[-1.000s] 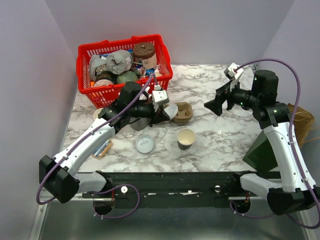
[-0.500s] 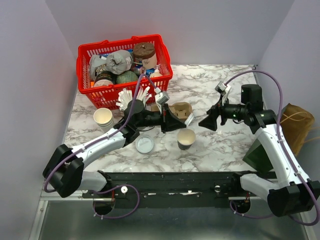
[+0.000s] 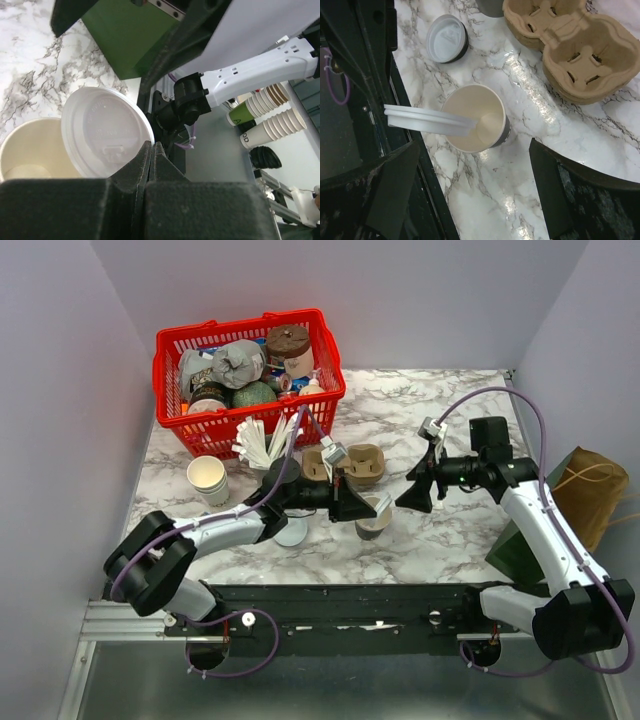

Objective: Pack the takeout coffee

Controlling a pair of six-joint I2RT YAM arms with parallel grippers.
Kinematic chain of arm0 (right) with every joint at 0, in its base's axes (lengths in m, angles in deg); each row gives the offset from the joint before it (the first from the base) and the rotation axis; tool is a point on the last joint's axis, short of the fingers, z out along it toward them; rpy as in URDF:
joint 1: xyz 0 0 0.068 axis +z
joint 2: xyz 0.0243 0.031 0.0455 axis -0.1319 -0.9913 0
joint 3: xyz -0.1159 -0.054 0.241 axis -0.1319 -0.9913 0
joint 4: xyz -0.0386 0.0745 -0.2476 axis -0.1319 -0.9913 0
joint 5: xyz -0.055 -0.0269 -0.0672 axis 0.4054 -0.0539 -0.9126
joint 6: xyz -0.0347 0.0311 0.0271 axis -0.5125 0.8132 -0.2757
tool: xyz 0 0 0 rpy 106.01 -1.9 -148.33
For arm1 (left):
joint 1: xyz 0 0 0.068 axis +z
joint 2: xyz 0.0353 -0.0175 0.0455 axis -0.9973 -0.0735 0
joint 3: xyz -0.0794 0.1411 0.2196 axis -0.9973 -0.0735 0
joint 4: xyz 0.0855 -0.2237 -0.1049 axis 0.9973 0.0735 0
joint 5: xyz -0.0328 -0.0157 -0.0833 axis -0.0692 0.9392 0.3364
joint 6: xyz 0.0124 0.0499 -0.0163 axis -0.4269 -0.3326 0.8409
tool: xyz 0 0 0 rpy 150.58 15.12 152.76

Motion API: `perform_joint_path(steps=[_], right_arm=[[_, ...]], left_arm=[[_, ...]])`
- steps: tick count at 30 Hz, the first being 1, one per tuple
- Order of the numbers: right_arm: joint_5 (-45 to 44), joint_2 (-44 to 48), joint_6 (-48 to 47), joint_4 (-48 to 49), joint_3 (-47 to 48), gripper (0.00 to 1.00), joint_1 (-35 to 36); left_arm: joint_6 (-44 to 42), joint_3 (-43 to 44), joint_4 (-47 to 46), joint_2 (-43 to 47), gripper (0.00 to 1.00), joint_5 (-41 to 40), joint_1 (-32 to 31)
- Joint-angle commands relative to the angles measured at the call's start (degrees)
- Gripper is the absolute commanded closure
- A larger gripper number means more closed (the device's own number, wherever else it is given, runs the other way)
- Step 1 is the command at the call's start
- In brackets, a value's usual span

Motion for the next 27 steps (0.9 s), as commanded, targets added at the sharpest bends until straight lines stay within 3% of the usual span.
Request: perform_joint_path(steps=[1,27], right_arm=[[2.9,-0.1,-5.4,-1.9,-1.6,0.0,-0.3],[2.5,-6.1,-0.5,5.0,-1.8,0.0,-0.2]], left_arm=[[2.8,1.9,-6.3,-4.2,1.0,0.7,-0.3],[7.1,0.1,-8.0,-8.6,0.93,-2.0,2.9]])
